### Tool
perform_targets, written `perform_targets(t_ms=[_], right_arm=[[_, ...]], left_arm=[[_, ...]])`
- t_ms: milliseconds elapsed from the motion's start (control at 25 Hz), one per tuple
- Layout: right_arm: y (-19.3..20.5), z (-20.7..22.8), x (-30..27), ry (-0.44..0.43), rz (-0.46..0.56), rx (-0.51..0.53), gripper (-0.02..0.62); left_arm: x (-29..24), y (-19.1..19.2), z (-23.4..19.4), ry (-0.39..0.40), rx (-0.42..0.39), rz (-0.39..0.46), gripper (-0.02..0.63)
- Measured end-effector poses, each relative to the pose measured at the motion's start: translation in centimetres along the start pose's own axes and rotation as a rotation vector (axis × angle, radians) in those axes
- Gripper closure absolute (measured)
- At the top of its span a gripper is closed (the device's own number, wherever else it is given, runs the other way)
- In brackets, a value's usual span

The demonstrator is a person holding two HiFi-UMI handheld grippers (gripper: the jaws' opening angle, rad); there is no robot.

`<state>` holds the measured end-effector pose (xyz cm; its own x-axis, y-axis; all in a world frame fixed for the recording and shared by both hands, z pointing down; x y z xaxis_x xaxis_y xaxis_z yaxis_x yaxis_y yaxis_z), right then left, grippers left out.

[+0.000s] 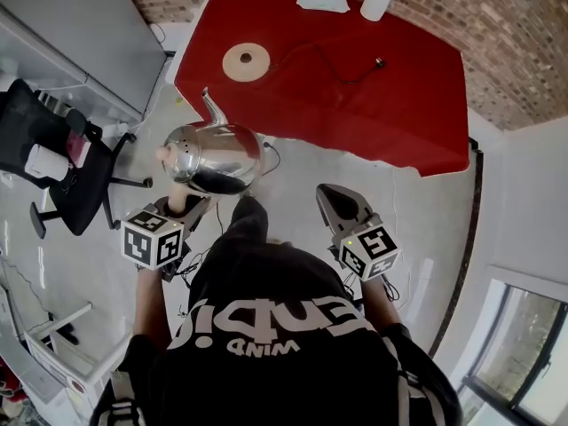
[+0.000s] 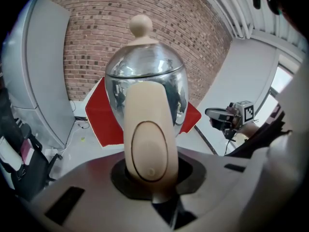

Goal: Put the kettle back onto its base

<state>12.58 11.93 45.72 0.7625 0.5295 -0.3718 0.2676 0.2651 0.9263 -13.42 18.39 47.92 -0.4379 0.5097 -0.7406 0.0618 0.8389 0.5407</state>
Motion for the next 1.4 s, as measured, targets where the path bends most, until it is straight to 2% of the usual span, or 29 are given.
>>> perform_targets(t_ms=[840, 1160, 1400], right_arm=[[-7.9, 5.2, -14.8, 0.014, 0.016, 0.018, 0.572], [-8.6, 7.0, -17.0, 0.033, -0.001, 0.000, 0.572], [-8.8, 8.2, -16.9, 0.035, -0.008, -0.006, 0.572]], left_arm=[[-2.9, -12.1, -9.8, 0.061, -0.014, -0.020, 0.548], [-4.1, -15.4, -11.6, 0.079, -0.009, -0.026, 0.548], [-4.8, -16.0, -11.5, 0.070, -0.005, -0.035, 0.548]])
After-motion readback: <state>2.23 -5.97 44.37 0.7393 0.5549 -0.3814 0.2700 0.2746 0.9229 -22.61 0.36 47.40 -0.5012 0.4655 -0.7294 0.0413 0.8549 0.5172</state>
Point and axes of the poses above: the fingertips, and each gripper's own axes: x backward along the fingers, z to its right, y out of its underside, the point moved 3 cm from there along x, backward along the fingers, and after that the axes turned 10 degrees about x, right-handed, at the moved point
